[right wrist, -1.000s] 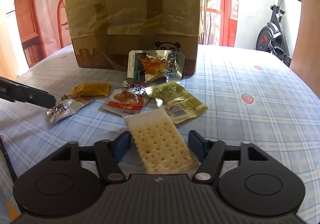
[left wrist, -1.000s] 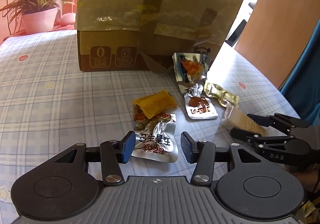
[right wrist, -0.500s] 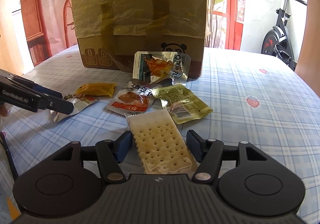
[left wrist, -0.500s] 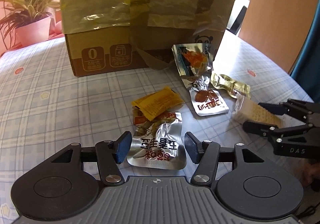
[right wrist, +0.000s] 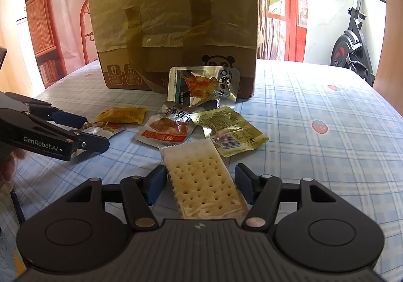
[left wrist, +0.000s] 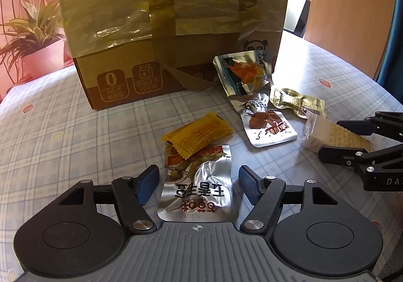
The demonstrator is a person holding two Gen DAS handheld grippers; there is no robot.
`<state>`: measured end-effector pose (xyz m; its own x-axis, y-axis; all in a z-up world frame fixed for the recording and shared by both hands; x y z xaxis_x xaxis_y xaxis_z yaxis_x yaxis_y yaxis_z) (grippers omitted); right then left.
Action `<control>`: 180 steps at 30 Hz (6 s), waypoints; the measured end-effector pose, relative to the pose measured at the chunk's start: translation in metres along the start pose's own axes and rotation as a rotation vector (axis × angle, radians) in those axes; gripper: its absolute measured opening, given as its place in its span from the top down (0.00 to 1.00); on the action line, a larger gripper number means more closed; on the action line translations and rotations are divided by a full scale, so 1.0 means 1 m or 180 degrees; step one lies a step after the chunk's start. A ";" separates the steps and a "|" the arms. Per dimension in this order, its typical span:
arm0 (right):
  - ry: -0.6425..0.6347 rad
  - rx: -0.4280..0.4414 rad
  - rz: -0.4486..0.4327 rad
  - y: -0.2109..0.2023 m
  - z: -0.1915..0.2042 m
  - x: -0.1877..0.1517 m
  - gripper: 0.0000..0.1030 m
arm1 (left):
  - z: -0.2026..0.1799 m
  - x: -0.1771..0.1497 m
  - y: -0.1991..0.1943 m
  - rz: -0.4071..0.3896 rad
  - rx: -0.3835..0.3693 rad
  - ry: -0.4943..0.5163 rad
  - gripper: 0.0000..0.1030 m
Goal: Organize snacks
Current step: 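Close the left tool on the silver red-print bag while the right tool grasps the white cracker pack, then lift both held snacks and carry them over the open box, then open both tools to drop the snacks into the box, then withdraw both tools from the box toward the remaining snacks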
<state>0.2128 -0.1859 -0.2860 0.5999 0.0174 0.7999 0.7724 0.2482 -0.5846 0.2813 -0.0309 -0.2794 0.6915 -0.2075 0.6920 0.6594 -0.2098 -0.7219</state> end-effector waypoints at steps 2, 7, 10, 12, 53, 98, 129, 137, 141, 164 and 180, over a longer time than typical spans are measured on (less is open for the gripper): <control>0.0005 0.0003 0.0000 0.000 0.000 0.000 0.39 | 0.001 0.000 -0.003 -0.0036 -0.0020 0.0008 0.45; 0.0022 0.0014 -0.0004 0.000 0.000 0.001 0.39 | 0.006 -0.002 -0.007 -0.0057 -0.0086 -0.0109 0.50; 0.0027 0.0018 -0.0005 0.000 0.000 0.001 0.39 | 0.010 -0.002 -0.010 -0.0061 -0.0130 -0.0200 0.51; 0.0030 0.0021 -0.0005 -0.001 0.000 0.001 0.39 | 0.011 -0.002 -0.013 -0.0079 -0.0130 -0.0224 0.51; -0.0050 0.0160 -0.0708 -0.049 0.012 0.116 0.49 | 0.034 0.112 -0.109 -0.1276 -0.0210 -0.0152 0.51; -0.0276 -0.0040 -0.1112 -0.018 -0.013 0.312 0.49 | 0.041 0.262 -0.089 -0.1543 -0.0399 0.0017 0.51; -0.0028 -0.0036 -0.0738 0.057 -0.023 0.299 0.48 | 0.056 0.259 -0.023 -0.1025 -0.0347 -0.0092 0.43; -0.0043 -0.0052 -0.0757 0.051 -0.022 0.294 0.39 | 0.065 0.257 -0.032 -0.1028 -0.0253 -0.0143 0.40; -0.0063 -0.0069 -0.0813 0.039 -0.022 0.290 0.39 | 0.067 0.256 -0.048 -0.1086 -0.0240 -0.0185 0.40; 0.0050 0.0015 -0.1038 -0.035 -0.035 0.213 0.38 | 0.066 0.178 -0.118 -0.1268 -0.0257 -0.0327 0.40; -0.0218 0.0100 -0.0383 0.012 -0.032 0.103 0.39 | 0.056 0.105 -0.072 -0.0871 -0.0224 -0.0666 0.40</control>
<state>0.2906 -0.2117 -0.2155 0.4869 0.0515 0.8720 0.8303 0.2827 -0.4803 0.3233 0.0159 -0.1554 0.5422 0.0645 0.8378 0.8118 -0.2976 -0.5024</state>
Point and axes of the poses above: each gripper's, at about its wrist camera, not at the fingertips, and y roughly the way its jaws point, z to its left, x to its top, the point moved 6 cm from there along y, roughly the way its jaws point, and after that the axes turned 1 degree about -y, right-handed, at the moved point
